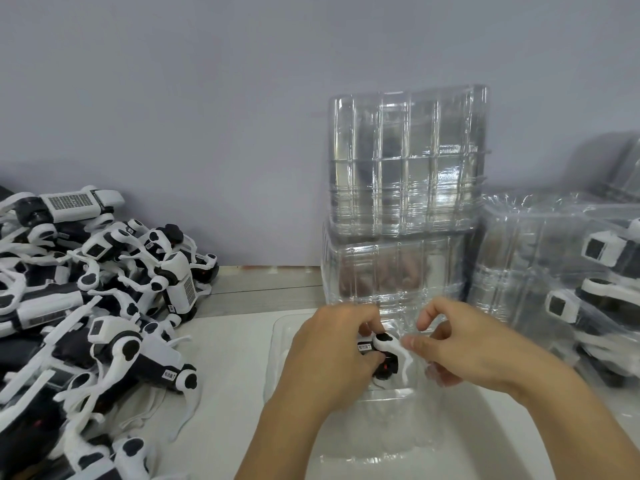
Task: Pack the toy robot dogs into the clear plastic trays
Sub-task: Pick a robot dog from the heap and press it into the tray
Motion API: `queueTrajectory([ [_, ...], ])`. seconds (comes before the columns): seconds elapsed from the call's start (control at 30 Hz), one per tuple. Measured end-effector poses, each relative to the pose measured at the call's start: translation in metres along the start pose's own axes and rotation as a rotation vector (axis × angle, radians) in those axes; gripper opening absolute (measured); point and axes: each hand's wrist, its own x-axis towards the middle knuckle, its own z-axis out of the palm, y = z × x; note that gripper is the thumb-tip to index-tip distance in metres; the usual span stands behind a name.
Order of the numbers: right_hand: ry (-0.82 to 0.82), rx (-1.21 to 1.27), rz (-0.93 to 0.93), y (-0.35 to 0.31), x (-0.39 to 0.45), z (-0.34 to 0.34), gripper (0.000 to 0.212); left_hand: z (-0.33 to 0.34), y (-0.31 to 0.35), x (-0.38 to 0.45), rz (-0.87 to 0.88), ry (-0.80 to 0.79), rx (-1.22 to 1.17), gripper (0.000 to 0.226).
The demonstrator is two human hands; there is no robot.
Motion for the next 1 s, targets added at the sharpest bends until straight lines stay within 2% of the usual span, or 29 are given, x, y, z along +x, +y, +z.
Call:
queueTrajectory([
  [0.17, -0.006, -0.022, 0.000, -0.002, -0.001, 0.000, 0.027, -0.003, 0.000, 0.003, -0.035, -0.068, -0.109, 0.008],
  [0.27, -0.002, -0.054, 0.000, -0.002, -0.002, -0.001, 0.028, -0.006, 0.002, 0.003, -0.066, -0.117, -0.187, 0.023],
  [0.47, 0.013, -0.069, -0.006, -0.001, -0.001, 0.001, 0.026, 0.006, 0.013, 0.002, -0.073, -0.035, 0.042, 0.043],
  [0.53, 0.018, -0.064, -0.006, -0.001, -0.001, 0.001, 0.026, 0.006, 0.013, 0.002, -0.076, -0.042, 0.009, 0.039],
  [0.7, 0.010, -0.078, 0.004, -0.001, 0.001, 0.001, 0.027, -0.005, 0.010, 0.001, -0.114, -0.127, -0.134, 0.012],
  [1.0, 0.011, -0.109, 0.015, -0.002, 0.000, 0.001, 0.026, 0.003, 0.015, 0.001, -0.209, -0.007, -0.108, 0.032],
])
